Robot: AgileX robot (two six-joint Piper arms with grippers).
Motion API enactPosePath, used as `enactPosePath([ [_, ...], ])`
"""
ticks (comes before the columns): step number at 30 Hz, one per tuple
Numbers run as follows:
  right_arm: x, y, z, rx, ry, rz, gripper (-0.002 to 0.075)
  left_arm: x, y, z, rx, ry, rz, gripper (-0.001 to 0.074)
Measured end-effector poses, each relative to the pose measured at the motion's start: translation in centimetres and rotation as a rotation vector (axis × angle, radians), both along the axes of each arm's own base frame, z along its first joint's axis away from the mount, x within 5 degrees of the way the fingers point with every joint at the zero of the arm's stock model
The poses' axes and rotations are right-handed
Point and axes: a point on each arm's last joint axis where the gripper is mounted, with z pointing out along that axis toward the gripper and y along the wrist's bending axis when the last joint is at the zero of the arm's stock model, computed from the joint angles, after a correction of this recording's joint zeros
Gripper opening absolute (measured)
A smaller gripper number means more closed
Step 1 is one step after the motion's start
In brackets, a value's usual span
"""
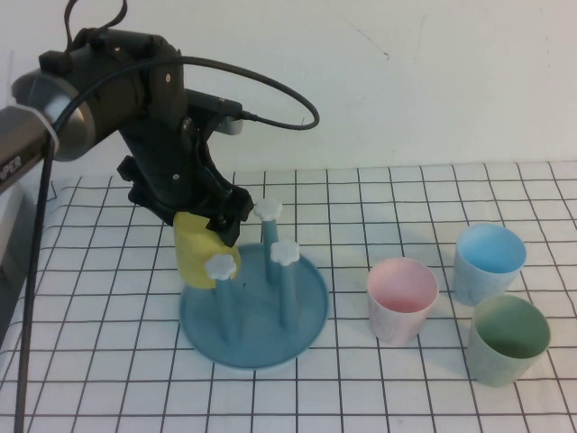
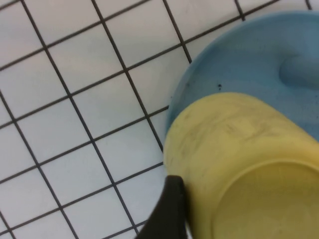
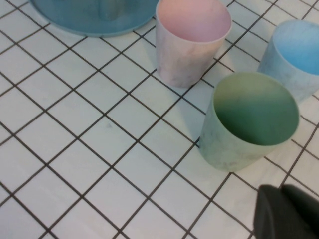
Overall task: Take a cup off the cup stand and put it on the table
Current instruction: Pick up the cup from the rack
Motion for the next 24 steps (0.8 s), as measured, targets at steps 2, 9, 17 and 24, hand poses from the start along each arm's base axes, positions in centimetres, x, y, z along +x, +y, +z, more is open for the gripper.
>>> enactPosePath([
  [2,0.0,0.0,0.0,-0.003,-0.002,0.003,-0.0003,0.1,0.0,-0.3,0.003,0.011,0.001,0.0621],
  [9,0.0,0.0,0.0,-0.008,-0.004,0.008,-0.0003,0.0,0.0,-0.3,0.006,0.034,0.018,0.0553],
  [17,0.1,0.1,0.2,-0.029,-0.046,0.037,-0.0003,0.3,-0.1,3.5,-0.010,-0.007,0.015,0.0553],
  [24,0.2,0.6,0.8,0.005,-0.118,0.090,-0.0003,0.0,-0.6,8.4,-0.115,-0.116,0.007,0.0553],
])
